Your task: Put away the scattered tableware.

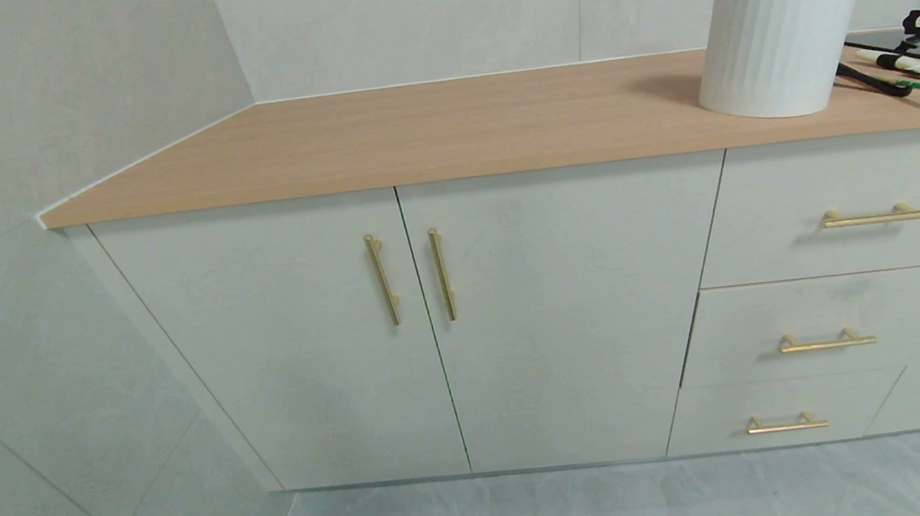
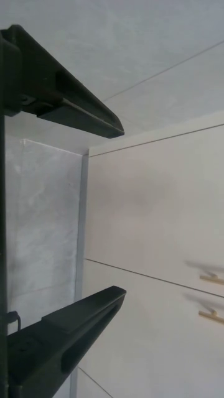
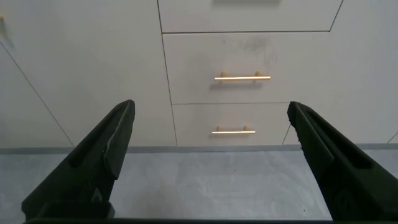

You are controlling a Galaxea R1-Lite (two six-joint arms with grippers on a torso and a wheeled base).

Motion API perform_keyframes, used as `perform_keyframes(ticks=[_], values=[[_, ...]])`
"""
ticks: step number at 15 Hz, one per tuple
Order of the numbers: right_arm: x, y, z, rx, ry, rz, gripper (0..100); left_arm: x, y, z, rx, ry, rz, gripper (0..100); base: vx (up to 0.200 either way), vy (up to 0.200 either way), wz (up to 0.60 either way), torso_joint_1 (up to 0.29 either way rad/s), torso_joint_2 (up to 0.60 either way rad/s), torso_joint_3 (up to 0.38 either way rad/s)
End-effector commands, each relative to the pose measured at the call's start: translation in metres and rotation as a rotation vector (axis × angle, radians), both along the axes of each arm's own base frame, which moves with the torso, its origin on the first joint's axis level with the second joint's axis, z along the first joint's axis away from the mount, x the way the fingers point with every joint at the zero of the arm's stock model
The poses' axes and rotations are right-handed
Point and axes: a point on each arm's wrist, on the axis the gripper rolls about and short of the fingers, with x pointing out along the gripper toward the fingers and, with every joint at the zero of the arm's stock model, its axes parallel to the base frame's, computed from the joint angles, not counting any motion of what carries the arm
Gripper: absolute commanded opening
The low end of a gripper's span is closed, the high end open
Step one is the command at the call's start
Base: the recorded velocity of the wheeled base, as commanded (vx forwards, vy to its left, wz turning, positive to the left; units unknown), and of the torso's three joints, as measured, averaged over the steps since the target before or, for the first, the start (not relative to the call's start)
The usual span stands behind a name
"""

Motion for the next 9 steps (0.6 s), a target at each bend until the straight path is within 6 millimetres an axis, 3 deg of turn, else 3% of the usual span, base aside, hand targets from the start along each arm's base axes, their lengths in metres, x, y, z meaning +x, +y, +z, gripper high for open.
perform_keyframes(ticks=[1, 9], values=[[0.0001, 0.0000, -0.0002, -0.001, 0.003, 0.000, 100, 0.0000, 0.0000, 0.0001, -0.001, -0.001, 0.001, 100, 0.000, 0.000, 0.00, 0.000, 0.00, 0.000], [0.0001, 0.0000, -0.0002, -0.001, 0.003, 0.000, 100, 0.0000, 0.0000, 0.0000, 0.002, 0.000, 0.001, 100, 0.000, 0.000, 0.00, 0.000, 0.00, 0.000]])
